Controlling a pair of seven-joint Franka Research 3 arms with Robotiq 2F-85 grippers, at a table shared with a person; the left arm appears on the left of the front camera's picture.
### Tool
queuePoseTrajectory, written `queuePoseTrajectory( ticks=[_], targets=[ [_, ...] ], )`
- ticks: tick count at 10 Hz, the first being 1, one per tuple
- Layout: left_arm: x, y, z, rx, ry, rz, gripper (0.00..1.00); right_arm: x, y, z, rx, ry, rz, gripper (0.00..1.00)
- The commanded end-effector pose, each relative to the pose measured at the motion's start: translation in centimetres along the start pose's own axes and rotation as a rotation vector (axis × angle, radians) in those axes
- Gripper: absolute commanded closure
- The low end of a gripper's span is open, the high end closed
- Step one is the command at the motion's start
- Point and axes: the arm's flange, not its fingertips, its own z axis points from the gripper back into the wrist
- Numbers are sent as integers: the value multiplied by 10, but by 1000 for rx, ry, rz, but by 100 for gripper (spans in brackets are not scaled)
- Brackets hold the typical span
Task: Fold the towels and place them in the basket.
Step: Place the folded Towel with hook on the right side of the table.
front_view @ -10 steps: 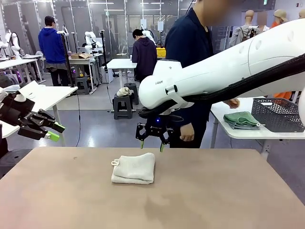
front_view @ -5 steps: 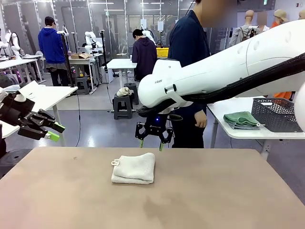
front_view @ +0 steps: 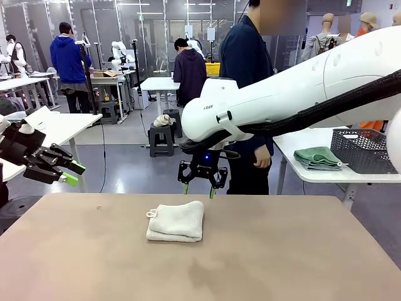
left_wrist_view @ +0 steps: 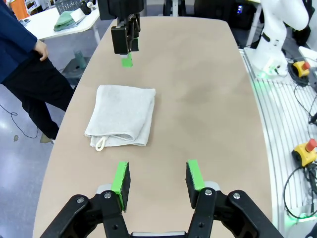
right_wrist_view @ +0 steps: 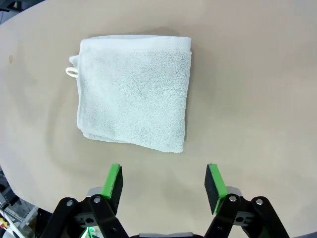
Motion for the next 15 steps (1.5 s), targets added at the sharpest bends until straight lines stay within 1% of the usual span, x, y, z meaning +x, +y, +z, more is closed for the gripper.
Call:
queuePoseTrajectory(
  ticks=[1,4,5,6,8,10,11,14,15],
  targets=[
    [0,0,0,-1,-6,-6,41,-11,3,-10,-30,-38,-26,16],
    [0,0,0,-1,-6,-6,41,-17,-12,-40,-26,-60,-6,16],
    [0,0,0,-1,-6,-6,41,-17,-16,-49,-33,-78,-20,16],
    [0,0,0,-1,-6,-6,41,-18,-19,-61,-24,-83,-22,16],
    [0,0,0,-1,-6,-6,41,-19,-27,-79,4,-136,-16,16],
    [0,0,0,-1,-6,-6,41,-17,-34,-96,40,-147,-14,16],
    [0,0,0,-1,-6,-6,41,-16,-37,-101,55,-154,-20,16],
    [0,0,0,-1,-6,-6,41,-18,-42,-112,84,-217,15,16],
    [0,0,0,-1,-6,-6,41,-17,-43,-117,91,-220,12,16]
  ],
)
